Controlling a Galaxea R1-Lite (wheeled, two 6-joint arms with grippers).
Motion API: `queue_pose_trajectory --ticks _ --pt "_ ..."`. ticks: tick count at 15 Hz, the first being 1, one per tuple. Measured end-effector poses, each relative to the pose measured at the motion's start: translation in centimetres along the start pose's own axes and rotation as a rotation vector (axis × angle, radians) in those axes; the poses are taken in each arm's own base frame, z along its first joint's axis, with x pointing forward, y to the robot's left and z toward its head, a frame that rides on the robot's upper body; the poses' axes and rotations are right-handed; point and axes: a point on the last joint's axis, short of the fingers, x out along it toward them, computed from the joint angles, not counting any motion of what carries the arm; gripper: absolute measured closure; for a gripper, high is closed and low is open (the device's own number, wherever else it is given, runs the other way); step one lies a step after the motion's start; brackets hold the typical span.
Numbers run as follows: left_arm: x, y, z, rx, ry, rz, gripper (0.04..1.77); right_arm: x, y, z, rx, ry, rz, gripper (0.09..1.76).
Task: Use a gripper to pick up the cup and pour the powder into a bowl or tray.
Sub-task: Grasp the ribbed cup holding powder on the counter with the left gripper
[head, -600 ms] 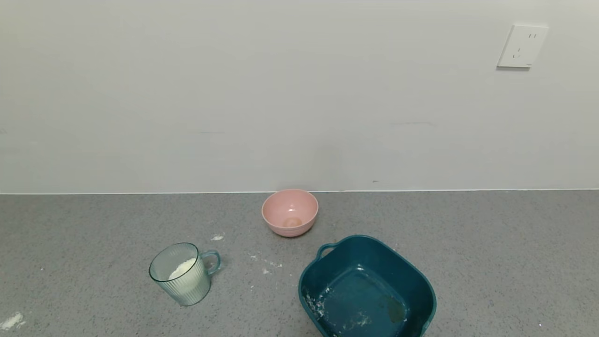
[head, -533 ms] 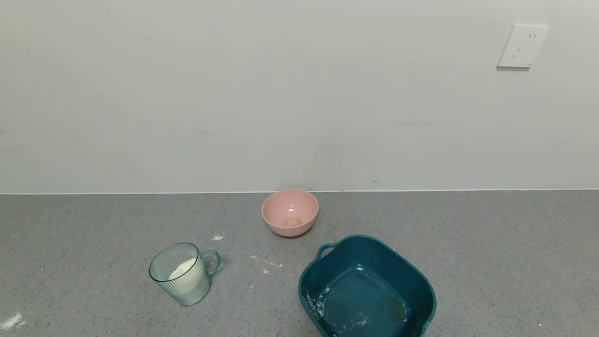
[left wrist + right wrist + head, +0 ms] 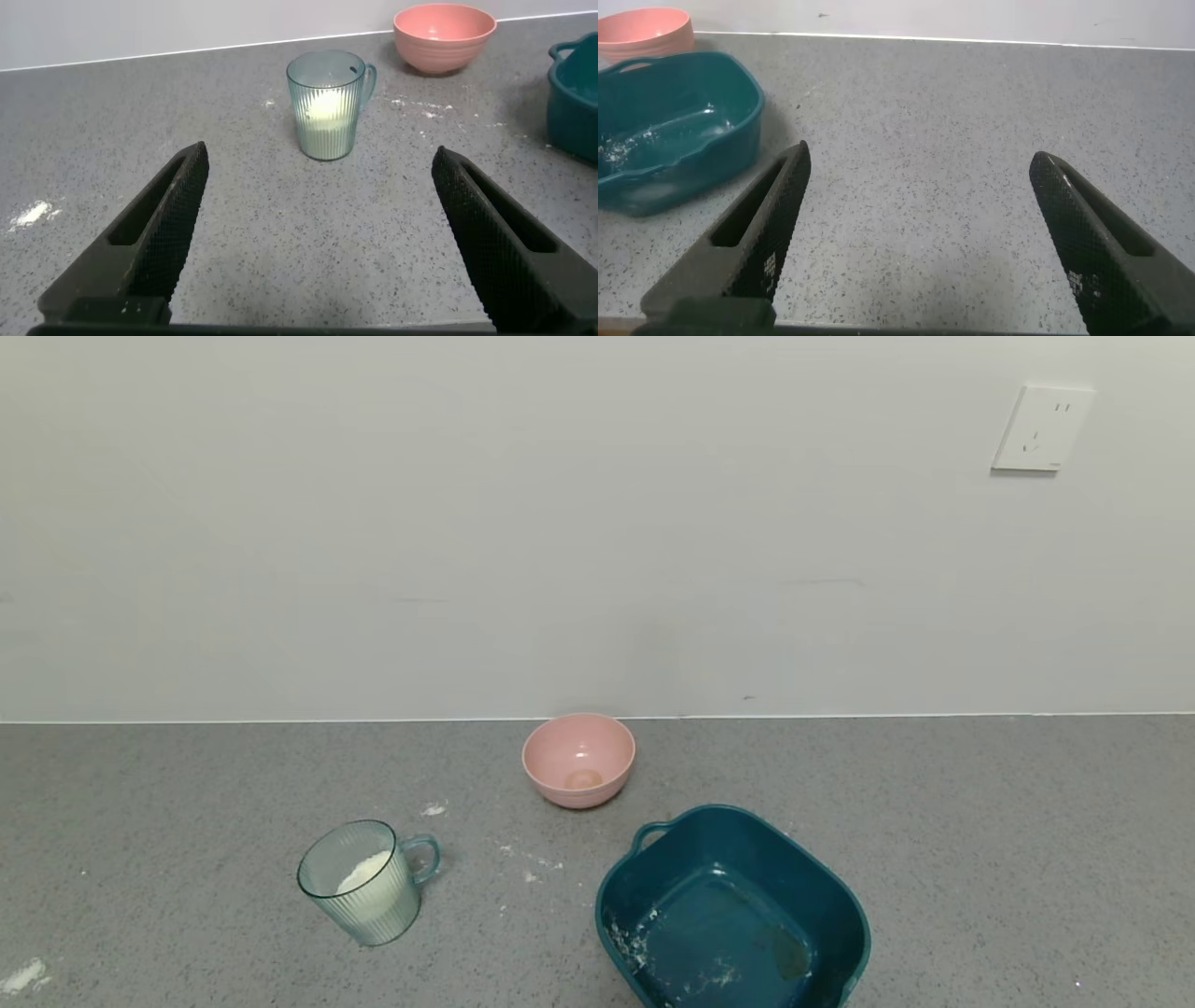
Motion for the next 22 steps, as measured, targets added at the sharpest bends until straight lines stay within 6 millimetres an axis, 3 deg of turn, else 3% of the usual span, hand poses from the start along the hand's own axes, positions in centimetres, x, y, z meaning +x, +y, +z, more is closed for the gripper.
queue_pose_trajectory --ticks 5,10,15,22 --pt "-0.7 0.1 1.9 0.001 -0.023 0.000 0.09 0.0 0.0 0.0 0.000 0.000 0.000 0.14" --pt "-0.3 0.5 6.3 0.014 0.021 -0.017 0.09 0.0 0.0 0.0 0.000 0.000 0.000 0.14" --pt "4.1 0.7 9.8 0.107 0.222 -0.080 0.09 0.0 0.0 0.0 0.000 0.000 0.001 0.14" --pt "11.1 0.3 9.3 0.187 0.551 -0.171 0.09 0.0 0.0 0.0 0.000 0.000 0.000 0.14"
